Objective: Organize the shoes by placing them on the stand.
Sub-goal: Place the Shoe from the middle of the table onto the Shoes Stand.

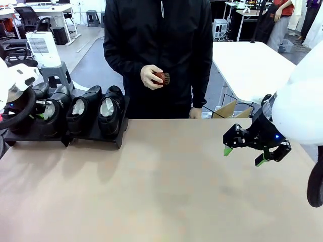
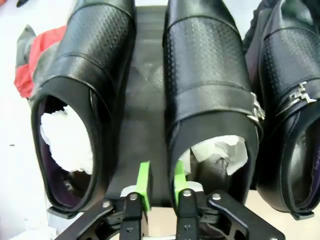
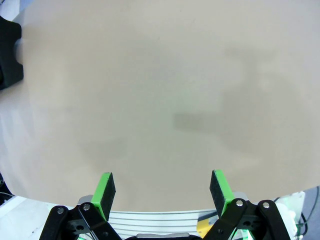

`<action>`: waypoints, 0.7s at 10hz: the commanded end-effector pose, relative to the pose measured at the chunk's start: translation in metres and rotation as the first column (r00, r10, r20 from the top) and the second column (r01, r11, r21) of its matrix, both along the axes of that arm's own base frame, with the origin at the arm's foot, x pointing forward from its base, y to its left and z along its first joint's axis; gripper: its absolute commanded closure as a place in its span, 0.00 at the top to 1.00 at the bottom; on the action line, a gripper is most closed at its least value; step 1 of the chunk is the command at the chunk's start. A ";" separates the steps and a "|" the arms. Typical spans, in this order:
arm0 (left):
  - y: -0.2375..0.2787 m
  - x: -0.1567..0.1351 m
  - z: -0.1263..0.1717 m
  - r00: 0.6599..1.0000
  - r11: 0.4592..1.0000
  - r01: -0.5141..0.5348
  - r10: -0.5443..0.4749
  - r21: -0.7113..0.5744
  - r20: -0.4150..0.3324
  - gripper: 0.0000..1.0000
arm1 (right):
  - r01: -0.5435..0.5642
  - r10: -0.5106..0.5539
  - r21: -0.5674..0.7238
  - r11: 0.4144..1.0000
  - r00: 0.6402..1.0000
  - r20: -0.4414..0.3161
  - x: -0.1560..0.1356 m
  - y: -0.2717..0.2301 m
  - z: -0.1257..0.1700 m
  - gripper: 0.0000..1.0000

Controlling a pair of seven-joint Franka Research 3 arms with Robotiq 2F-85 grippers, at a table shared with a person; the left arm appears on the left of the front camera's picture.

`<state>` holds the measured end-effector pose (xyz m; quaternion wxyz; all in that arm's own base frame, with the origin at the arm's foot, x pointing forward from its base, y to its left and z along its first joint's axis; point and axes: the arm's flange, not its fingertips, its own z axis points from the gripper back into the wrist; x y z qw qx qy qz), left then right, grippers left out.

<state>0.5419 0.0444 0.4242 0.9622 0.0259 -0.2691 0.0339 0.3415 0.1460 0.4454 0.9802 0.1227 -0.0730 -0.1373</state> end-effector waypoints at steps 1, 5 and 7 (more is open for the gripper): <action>-0.004 0.001 0.013 0.997 0.996 -0.048 0.044 0.069 0.060 0.82 | -0.001 0.001 0.008 1.000 1.000 0.002 0.001 0.001 0.000 1.00; -0.014 -0.014 0.050 0.997 0.997 -0.015 0.008 0.081 0.083 1.00 | -0.001 0.001 0.008 1.000 1.000 0.002 0.001 0.001 0.000 1.00; -0.017 -0.027 0.069 0.999 0.999 0.013 -0.015 0.051 0.051 1.00 | -0.001 0.001 0.008 1.000 1.000 0.002 0.001 0.001 0.000 1.00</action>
